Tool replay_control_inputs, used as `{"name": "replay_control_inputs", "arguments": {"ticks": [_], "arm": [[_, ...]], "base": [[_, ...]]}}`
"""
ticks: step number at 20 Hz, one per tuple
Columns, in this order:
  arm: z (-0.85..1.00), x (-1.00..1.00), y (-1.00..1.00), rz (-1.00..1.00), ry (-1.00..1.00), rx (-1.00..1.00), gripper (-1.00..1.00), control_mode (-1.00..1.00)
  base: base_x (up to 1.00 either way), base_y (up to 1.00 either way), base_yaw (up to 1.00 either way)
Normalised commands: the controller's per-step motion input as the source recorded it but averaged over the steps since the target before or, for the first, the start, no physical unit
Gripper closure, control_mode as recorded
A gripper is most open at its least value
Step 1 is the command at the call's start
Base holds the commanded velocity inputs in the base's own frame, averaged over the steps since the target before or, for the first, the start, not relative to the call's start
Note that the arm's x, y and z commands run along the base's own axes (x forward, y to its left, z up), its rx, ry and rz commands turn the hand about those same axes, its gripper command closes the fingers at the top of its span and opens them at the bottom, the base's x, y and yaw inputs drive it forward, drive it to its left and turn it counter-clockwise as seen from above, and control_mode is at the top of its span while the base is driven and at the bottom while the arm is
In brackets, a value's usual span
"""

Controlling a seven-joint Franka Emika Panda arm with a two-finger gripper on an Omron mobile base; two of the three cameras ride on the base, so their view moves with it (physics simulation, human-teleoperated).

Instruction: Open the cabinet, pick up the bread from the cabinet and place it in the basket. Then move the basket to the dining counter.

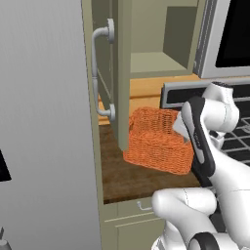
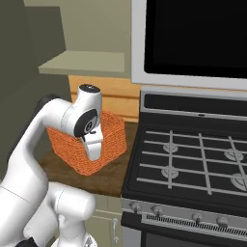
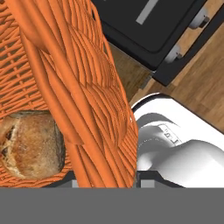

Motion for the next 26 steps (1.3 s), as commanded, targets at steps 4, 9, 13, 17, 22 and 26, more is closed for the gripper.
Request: {"name": "replay_control_inputs", "arguments": {"ticks": [4,9,13,17,22,26], "arm": [[0.00,-0.08,0.00,0.00,0.00,0.00,1.00,1.00],[0.00,0.00,0.00,0.00,0.00,0.00,1.00,1.00],[0.00,0.00,0.00,0.00,0.00,0.00,1.00,1.00],[0.00,0.00,0.00,0.00,0.00,0.00,1.00,1.00],[0.00,0.00,0.00,0.00,0.00,0.00,1.00,1.00],[0.00,0.00,0.00,0.00,0.00,0.00,1.00,1.00]], "base": [[-0.15,0.00,0.00],[-0.66,-0.08,-0.05],[-0.74,-0.05,-0.07],[-0.36,-0.31,-0.46],[0.00,-0.64,-0.78],[0.00,-0.56,-0.86]]}}
